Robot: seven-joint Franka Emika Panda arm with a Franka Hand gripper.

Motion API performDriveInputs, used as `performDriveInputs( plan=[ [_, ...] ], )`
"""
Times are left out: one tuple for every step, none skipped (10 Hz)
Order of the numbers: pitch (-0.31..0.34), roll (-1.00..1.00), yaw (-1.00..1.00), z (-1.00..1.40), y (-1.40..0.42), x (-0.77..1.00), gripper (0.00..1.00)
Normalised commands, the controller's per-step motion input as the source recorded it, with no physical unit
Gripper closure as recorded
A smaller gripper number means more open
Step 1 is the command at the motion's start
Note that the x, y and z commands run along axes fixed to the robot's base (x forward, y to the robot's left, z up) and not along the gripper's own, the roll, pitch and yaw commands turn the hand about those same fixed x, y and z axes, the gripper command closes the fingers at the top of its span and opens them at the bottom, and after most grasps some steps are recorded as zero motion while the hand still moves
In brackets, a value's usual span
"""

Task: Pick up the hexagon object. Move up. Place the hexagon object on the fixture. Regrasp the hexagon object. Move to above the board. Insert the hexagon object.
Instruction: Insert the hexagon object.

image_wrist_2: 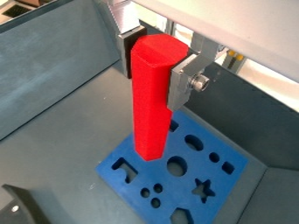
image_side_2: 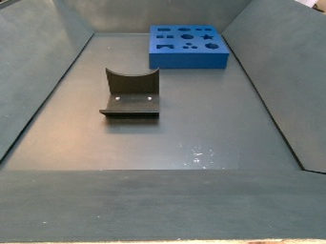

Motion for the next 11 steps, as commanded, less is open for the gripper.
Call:
performDriveInputs(
  plan=[
    [-0.004, -0.01, -0.05, -0.21, 0.08, 0.0, 1.0],
    [-0.046, 0.0, -0.08, -0.2, 0.01, -0.05, 1.0],
    [0.0, -0.02, -0.05, -0.14, 0.07, 0.0, 1.0],
    [0.0, 0.0, -0.03, -0.06, 0.01, 0.0, 1.0],
    [-0.013, 0.0, 0.0, 0.0, 0.0, 0.0, 1.0],
    [0.0, 0.0, 0.0, 0.0, 0.02, 0.0, 1.0],
    [0.0, 0.0, 0.0, -0.02, 0.0, 0.0, 1.0],
    [-0.027, 0.0, 0.0, -0.03, 0.0, 0.0, 1.0],
    [-0.016, 0.0, 0.0, 0.0, 0.0, 0.0, 1.0],
    [-0.007, -0.01, 0.0, -0.01, 0.0, 0.0, 1.0],
    [-0.01, -0.01, -0.04, -0.05, 0.01, 0.0, 1.0]
  ],
)
